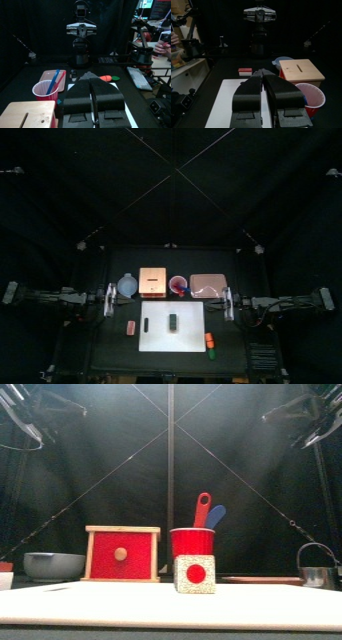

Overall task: Cut the sushi into 4 pieces with the knife
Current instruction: Pick up the knife at its handle with right hand

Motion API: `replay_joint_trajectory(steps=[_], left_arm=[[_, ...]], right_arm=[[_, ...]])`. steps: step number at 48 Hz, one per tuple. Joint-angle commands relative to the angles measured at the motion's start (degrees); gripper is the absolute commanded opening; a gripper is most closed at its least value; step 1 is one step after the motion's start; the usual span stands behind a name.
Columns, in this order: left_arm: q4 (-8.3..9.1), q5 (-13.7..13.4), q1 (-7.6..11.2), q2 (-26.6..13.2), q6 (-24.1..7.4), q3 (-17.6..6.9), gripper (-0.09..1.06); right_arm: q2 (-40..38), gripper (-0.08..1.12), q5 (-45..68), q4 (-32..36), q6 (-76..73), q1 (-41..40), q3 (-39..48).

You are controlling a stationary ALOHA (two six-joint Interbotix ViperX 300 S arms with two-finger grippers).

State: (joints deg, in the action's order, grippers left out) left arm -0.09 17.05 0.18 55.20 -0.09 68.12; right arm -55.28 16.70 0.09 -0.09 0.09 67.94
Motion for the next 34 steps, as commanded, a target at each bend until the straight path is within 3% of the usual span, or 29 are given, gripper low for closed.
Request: replay_joint_trajectory(steps=[1, 8, 15, 23, 30, 34], left_arm=[[-0.35, 3.3, -0.09, -4.0, -0.1, -0.9, -0.06], [-0.26, 6.5, -0.09, -8.1, -0.2, -1.3, 0.13], [-0.70, 9.0, -0.09, -12.5, 0.3, -2.0, 0.34], [-2.46, 9.1, -0.09, -14.6, 0.3, -1.8, 0.52], [-2.81, 9.1, -0.09, -14.6, 0.2, -1.5, 0.54], [-2.81, 9.1, -0.09, -14.6, 0.1, -1.4, 0.54]], right_arm=[[2.0, 0.01, 0.3, -0.6, -0.6, -0.6, -2.0], [8.0, 0.06, -1.8, -3.3, -1.1, -2.0, -6.1], [18.7, 0.15, -13.3, -5.0, -1.1, -4.8, -17.9], [31.0, 0.44, -34.9, -4.9, -1.1, -8.3, -33.8], [40.8, 0.75, -51.0, -2.1, -0.8, -8.6, -44.1], [44.9, 0.85, -58.0, 1.1, -0.8, -8.4, -48.5]])
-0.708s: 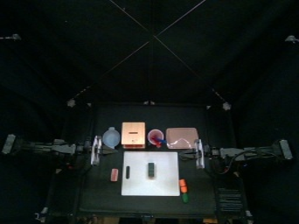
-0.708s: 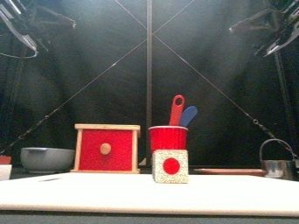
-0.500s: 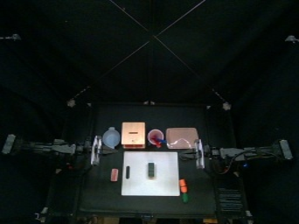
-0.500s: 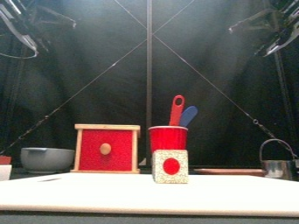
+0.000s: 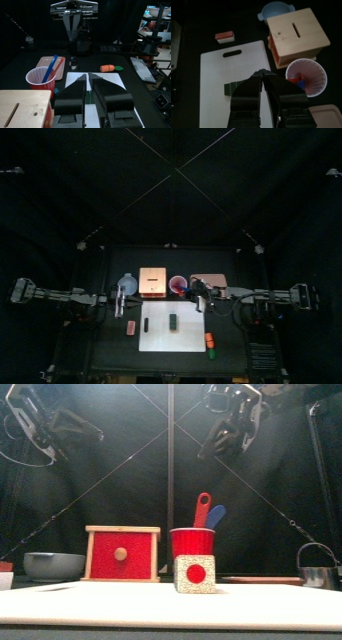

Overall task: Cut the sushi into 4 pieces with the knife
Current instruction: Pick up the knife at its handle with right hand

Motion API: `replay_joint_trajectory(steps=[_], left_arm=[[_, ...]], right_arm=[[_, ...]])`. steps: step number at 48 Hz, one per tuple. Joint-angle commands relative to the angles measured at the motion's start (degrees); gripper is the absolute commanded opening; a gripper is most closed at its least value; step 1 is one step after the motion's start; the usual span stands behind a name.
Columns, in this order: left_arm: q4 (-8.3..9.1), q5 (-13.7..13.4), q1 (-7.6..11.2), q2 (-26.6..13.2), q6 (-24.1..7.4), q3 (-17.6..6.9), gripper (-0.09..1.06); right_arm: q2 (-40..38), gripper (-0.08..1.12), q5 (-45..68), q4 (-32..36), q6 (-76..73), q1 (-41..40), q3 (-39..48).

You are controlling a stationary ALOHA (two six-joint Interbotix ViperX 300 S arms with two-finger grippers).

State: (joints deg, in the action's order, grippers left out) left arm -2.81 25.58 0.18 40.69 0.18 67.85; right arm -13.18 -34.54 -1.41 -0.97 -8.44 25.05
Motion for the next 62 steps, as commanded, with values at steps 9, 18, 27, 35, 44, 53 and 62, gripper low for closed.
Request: replay_joint_trajectory(steps=[9, 18, 27, 35, 44, 53, 62], left_arm=[[-0.09, 0.6, -0.09, -0.1, -0.1, -0.6, 0.54], [-0.09, 0.7, -0.09, -0.1, -0.1, -0.2, 0.54], [-0.09, 0.7, -0.09, -0.2, -0.1, 0.3, 0.54], [-0.09, 0.7, -0.09, -0.2, -0.1, 0.6, 0.54], [-0.09, 0.7, -0.09, -0.1, -0.1, 0.8, 0.54], [-0.09, 0.7, -0.09, -0.2, -0.2, 0.8, 0.54], [-0.09, 0.7, -0.09, -0.2, -0.2, 0.9, 0.54]], right_arm=[[11.9, 0.91, -22.6, 10.3, 0.9, 0.5, -15.3], [18.1, 0.90, -29.4, 13.2, 1.1, 1.5, -20.9], [21.6, 0.90, -33.0, 13.5, 3.0, 1.7, -23.3], [22.6, 0.88, -33.4, 14.9, 3.4, 1.7, -23.6], [22.7, 0.69, -34.8, 15.6, 3.5, 1.6, -23.7], [22.9, 0.46, -35.4, 16.6, 4.7, 1.5, -24.3], [23.2, 0.26, -36.1, 17.5, 5.4, 1.1, -27.3]])
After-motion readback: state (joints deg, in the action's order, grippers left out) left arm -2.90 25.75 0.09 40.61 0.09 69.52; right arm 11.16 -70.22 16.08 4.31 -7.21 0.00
